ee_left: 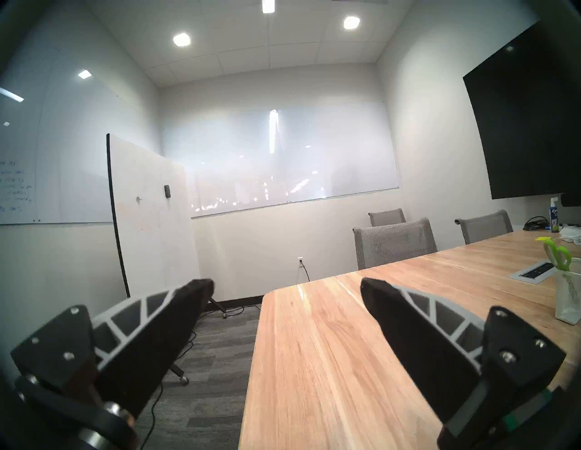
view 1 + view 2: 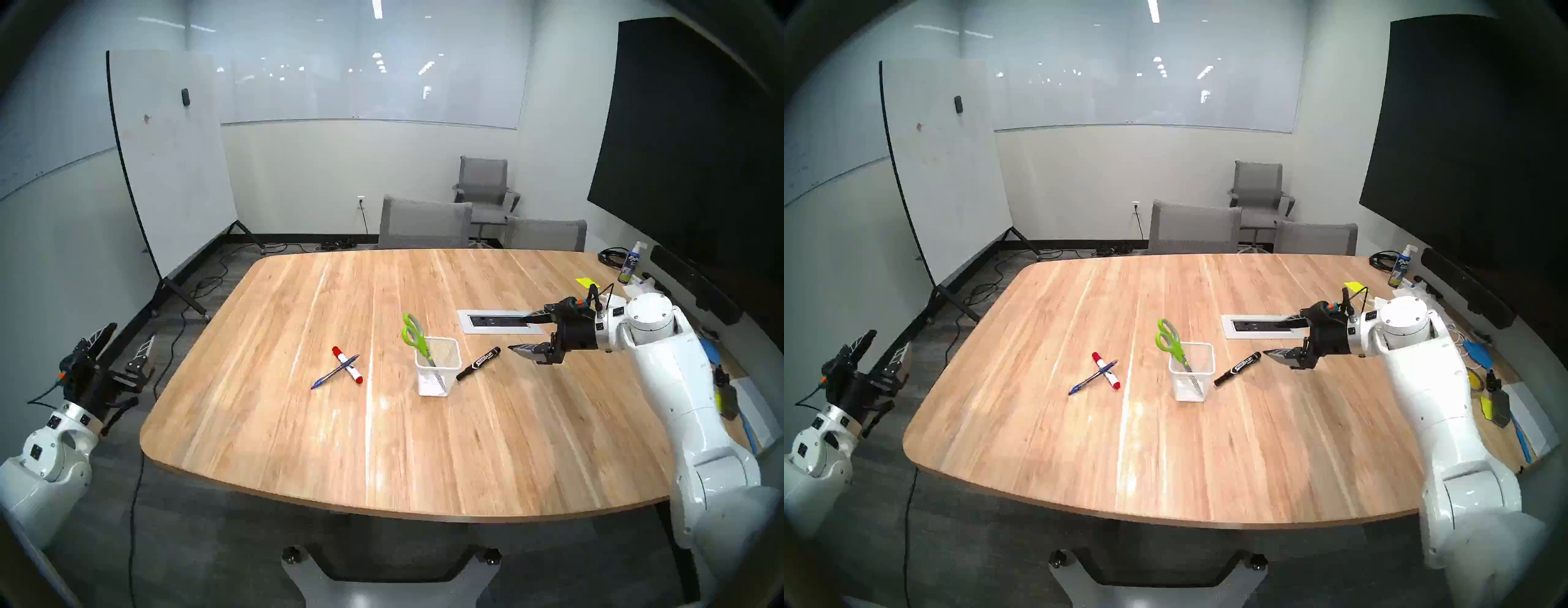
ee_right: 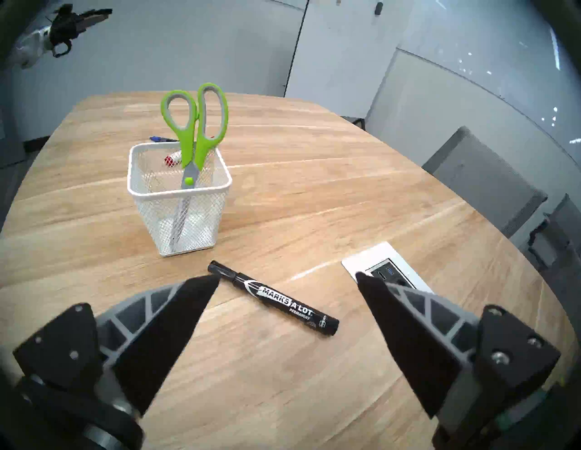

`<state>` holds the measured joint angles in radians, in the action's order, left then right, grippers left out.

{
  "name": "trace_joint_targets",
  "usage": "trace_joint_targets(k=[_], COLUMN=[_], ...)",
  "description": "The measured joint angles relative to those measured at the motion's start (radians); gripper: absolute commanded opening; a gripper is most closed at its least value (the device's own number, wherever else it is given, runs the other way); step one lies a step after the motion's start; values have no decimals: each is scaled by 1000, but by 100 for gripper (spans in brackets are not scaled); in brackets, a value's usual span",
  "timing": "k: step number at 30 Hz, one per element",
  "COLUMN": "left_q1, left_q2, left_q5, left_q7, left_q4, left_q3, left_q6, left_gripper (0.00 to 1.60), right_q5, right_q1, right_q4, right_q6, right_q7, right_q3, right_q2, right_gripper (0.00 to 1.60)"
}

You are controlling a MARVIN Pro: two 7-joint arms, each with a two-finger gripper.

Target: Place the pen, the marker, and the scissors into the pen holder

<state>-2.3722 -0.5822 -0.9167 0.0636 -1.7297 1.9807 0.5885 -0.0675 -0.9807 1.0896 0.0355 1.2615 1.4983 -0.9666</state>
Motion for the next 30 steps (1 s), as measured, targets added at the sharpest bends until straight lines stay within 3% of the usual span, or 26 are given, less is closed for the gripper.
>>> trace_joint_targets(k=[13,30], left_q1=[0,0], left_q2=[0,0], left_q5=[0,0], left_q7=[0,0], left_q4=[0,0], left_q3=[0,1], left_q6=[0,0], left_gripper=[160,160], right_q5=[-14,-86], right_q1=[24,35], right_q4=[-12,-6], right_q6=[-26,-51], right_q7=[8,-19], right_q3=[-33,-84], right_q2=[-21,-44], right_gripper=[160,160])
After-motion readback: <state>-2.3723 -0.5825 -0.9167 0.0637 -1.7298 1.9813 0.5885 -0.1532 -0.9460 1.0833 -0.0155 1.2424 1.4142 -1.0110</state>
